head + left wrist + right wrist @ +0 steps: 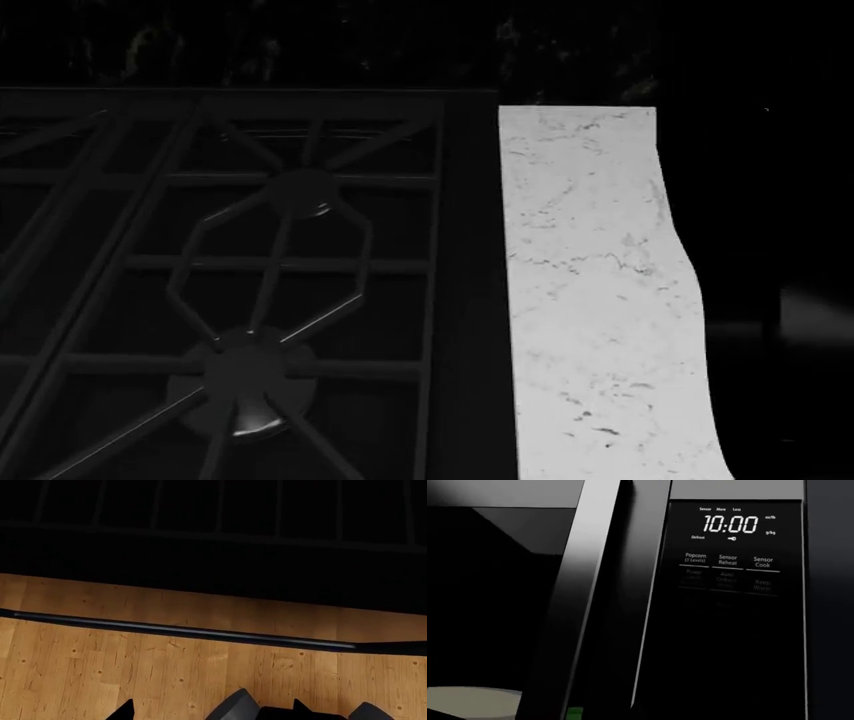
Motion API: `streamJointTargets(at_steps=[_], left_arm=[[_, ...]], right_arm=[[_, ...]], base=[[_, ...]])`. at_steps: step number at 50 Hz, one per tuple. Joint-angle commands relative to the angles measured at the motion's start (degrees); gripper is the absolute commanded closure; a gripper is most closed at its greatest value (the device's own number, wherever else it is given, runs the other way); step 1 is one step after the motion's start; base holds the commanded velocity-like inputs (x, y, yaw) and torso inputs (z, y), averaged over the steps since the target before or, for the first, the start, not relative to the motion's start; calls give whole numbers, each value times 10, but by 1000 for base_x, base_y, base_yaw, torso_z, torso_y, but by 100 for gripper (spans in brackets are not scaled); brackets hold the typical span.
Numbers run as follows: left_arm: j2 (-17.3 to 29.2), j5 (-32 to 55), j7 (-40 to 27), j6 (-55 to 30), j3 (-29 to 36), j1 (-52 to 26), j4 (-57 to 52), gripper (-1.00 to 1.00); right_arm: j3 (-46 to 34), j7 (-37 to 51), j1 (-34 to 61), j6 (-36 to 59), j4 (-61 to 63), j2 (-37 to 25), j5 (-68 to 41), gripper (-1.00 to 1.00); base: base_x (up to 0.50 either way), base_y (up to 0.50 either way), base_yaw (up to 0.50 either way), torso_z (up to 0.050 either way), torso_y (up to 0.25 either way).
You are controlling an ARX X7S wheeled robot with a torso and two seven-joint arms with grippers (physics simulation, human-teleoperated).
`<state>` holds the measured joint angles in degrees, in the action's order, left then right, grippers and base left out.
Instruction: Press the stop button on the microwave
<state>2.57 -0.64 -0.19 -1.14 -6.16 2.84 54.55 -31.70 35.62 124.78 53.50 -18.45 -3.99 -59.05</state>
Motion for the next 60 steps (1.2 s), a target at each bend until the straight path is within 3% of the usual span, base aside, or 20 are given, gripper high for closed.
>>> streamJointTargets(at_steps=[1,49,60], left_arm=[[-26,6,2,11,62,-28,-546,-100],[-26,6,2,11,62,-28,-546,-100],[-26,6,2,11,62,-28,-546,-100]], right_arm=[[-11,21,-37,3,32,-6,-7,100],[-77,19,-108,-45,30,-16,30,100],[-85,60,-130,-68,26,-32,64,100]], base=[[0,-6,0,10,0],[1,-4,-5,1,3],[1,-4,-5,2,3]])
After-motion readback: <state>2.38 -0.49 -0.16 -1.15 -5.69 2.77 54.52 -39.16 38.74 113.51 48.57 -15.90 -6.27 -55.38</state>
